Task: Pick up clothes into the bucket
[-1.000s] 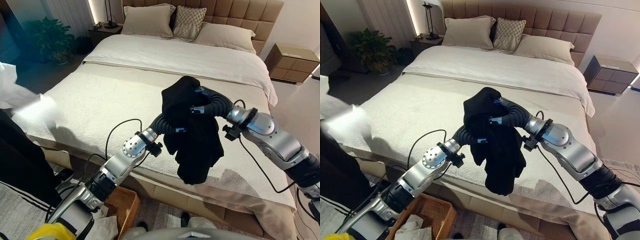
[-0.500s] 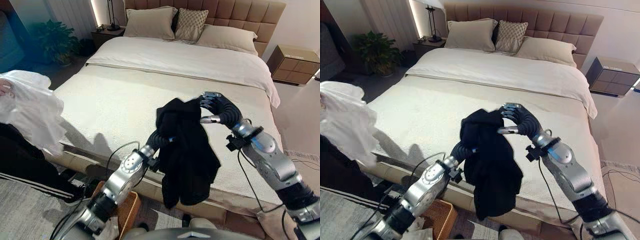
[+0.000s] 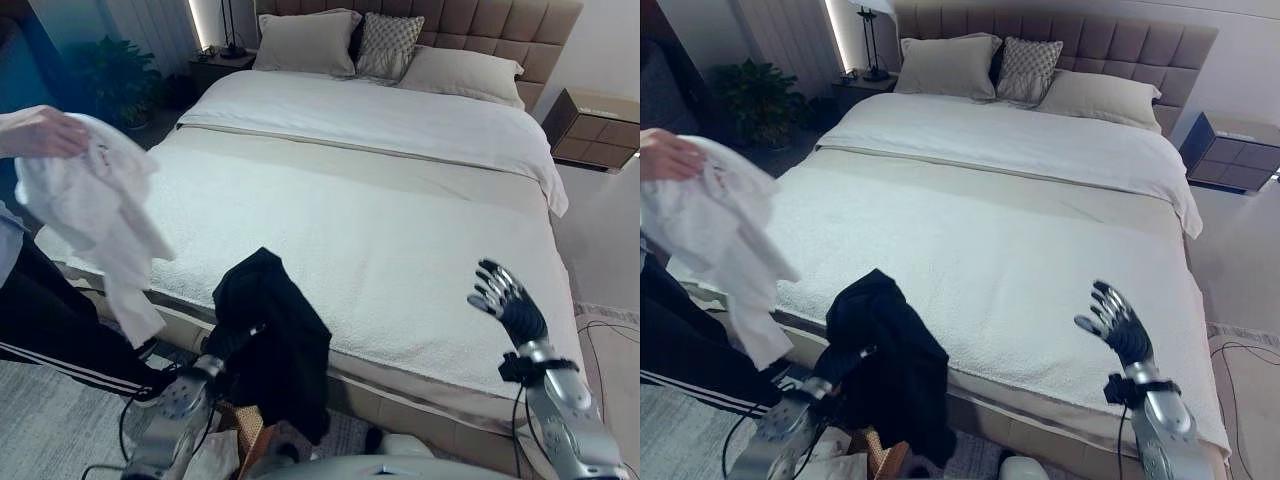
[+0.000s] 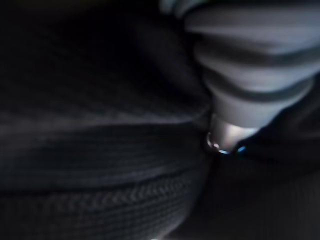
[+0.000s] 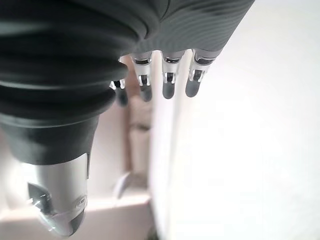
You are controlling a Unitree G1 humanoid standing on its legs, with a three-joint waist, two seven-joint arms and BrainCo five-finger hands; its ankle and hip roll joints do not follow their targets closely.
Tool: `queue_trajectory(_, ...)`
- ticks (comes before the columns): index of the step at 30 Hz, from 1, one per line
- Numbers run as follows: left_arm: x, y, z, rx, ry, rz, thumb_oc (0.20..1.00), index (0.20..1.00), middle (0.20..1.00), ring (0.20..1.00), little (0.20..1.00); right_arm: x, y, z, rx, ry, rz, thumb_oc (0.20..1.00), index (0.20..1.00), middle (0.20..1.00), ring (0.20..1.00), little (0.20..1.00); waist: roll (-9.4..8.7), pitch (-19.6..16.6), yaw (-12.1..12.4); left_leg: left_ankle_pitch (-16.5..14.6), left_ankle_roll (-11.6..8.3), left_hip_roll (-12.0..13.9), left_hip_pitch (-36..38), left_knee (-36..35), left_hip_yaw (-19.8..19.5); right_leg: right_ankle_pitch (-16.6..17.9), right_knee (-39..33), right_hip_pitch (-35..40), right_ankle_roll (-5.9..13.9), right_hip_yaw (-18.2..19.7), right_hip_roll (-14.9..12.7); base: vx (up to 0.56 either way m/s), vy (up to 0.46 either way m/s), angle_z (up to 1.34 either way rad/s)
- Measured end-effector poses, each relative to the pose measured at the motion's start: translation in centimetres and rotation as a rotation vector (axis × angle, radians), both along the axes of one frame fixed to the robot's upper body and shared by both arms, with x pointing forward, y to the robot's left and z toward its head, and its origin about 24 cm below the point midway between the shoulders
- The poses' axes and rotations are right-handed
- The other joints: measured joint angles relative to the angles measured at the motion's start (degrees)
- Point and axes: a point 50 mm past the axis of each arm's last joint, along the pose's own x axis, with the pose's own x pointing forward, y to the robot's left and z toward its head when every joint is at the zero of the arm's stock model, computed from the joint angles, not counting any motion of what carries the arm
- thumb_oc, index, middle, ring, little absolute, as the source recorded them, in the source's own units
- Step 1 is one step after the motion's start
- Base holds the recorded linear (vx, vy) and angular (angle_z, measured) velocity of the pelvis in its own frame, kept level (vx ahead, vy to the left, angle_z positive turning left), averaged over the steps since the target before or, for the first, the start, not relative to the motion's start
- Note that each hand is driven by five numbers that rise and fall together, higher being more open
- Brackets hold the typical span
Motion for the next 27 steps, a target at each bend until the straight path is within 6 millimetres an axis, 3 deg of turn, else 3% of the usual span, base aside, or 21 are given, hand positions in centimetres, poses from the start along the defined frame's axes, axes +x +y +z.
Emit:
queue_trajectory(1, -1.3, 1.2, -1.0, 0.054, 0.042, 0.045, 0.200, 0.200, 0.200, 0.200, 0.200, -1.7, -0.7, -2.6, -0.005, 0.115, -0.064, 1.000, 1.000, 1.000, 1.000, 1.000, 0.05, 0.06, 0.04, 0.14, -0.20, 0.00, -0.09, -0.01, -0.08, 0.05, 0.09, -0.02, 0.11, 0.00, 0.01, 0.00, 0.000, 0.00)
queue_trajectory(3, -2.6, 2.6, -2.3, 0.127, 0.116, 0.094, 0.200, 0.200, 0.200, 0.200, 0.200, -4.3, -1.5, -5.7, -0.013, 0.282, -0.145, 1.000, 1.000, 1.000, 1.000, 1.000, 0.39, 0.32, 0.15, 0.13, -0.24, -0.08, -0.06, 0.17, -0.17, -0.23, 0.43, -0.07, 0.33, -0.02, -0.08, -0.01, 0.009, 0.02)
queue_trajectory(8, -4.9, 4.4, -4.2, 0.308, 0.239, 0.124, 0.200, 0.200, 0.200, 0.200, 0.200, -8.5, -2.1, -9.6, -0.112, 0.555, -0.219, 1.000, 1.000, 1.000, 1.000, 1.000, 1.25, 1.82, 0.14, -0.12, -0.17, -0.17, -1.02, 0.62, -0.58, -0.51, 0.78, -0.68, 0.17, -0.27, -0.27, -0.01, 0.018, 0.04)
queue_trajectory(11, -5.4, 5.0, -5.1, 0.374, 0.285, 0.132, 0.200, 0.200, 0.200, 0.200, 0.200, -9.5, -2.3, -11.5, -0.149, 0.685, -0.240, 1.000, 1.000, 1.000, 1.000, 1.000, 1.05, 2.24, 0.17, -0.15, -0.19, -0.15, -1.10, 0.78, -0.59, -0.66, 1.39, -1.17, 0.01, -0.28, -0.27, 0.00, 0.000, 0.00)
queue_trajectory(18, -7.1, 7.2, -6.5, 0.465, 0.386, 0.254, 0.200, 0.200, 0.200, 0.200, 0.200, -12.3, -1.9, -13.2, -0.233, 0.879, -0.180, 1.000, 1.000, 1.000, 1.000, 1.000, 0.85, 3.52, 0.29, -0.58, -0.44, 0.05, -3.32, 2.29, -0.78, -0.89, 2.21, -2.74, -0.15, -0.46, -0.16, -0.01, 0.003, 0.01)
queue_trajectory(27, -5.5, 9.6, -4.0, 0.502, 0.234, 0.530, 0.200, 0.200, 0.200, 0.200, 0.200, -12.5, -1.8, -13.6, -0.250, 0.923, -0.189, 1.000, 1.000, 1.000, 1.000, 1.000, -0.17, 6.19, 1.67, -0.64, -0.48, 0.14, -5.61, 3.82, -1.81, -0.94, 3.09, -4.30, -0.25, -1.11, -0.13, -0.01, -0.001, 0.04)
